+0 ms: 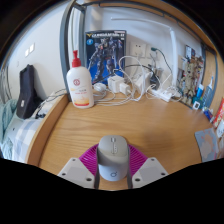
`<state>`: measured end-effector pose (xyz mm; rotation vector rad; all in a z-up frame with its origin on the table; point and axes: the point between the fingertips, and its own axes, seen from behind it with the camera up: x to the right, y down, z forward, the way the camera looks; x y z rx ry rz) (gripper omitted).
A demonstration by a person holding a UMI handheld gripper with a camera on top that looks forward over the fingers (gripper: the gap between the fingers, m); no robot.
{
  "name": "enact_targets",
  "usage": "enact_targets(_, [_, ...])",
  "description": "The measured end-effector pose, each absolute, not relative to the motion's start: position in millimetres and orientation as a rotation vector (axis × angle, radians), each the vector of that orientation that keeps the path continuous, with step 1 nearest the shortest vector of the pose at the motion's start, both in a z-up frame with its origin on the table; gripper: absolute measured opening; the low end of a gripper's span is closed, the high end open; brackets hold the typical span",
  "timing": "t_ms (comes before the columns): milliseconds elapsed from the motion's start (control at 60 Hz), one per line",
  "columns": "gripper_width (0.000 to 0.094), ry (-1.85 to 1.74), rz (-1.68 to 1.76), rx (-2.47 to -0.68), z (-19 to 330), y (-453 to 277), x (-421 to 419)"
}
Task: Arrange mouse
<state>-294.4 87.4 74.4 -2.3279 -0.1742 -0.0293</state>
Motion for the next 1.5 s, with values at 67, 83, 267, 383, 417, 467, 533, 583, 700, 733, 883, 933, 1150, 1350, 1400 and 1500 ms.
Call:
enact_targets(67, [0.0344, -0.176, -0.019, -2.337, 74, 94, -298])
enact_targets(83, [0.0362, -0.181, -0.025, -2.342, 71, 104, -311])
enact_targets(267, [0.0321, -0.224, 0.022, -2.395, 92, 89, -283])
enact_targets(383, [0.0321, -0.206, 0.03, -2.313, 158, 109, -259])
enact_targets(417, [0.0321, -0.211, 0.007, -2.278, 183, 119, -244])
enact_targets(467, [0.0322, -0.221, -0.035, -2.224, 227, 124, -212])
enact_targets(533, [0.0322, -0.205, -0.078, -2.157, 280, 137, -165])
enact_targets(583, [0.0322, -0.189, -0.117, -2.116, 310, 138, -123])
enact_targets(700, [0.032, -0.155, -0.205, -2.065, 348, 142, -24])
enact_targets(733, [0.0321, -0.138, -0.211, -2.063, 349, 141, 1])
enact_targets(883, [0.032, -0.114, -0.27, -2.166, 299, 129, 104])
enact_targets(933, [0.032, -0.111, -0.263, -2.205, 275, 123, 128])
enact_targets(1150, [0.032, -0.081, -0.197, -2.372, 173, 87, 166])
enact_targets(1350, [0.0323, -0.099, -0.136, -2.435, 128, 68, 154])
enact_targets(1400, [0.0332, -0.08, -0.123, -2.432, 128, 67, 154])
enact_targets(1500, [0.0382, -0.104, -0.141, -2.435, 127, 67, 155])
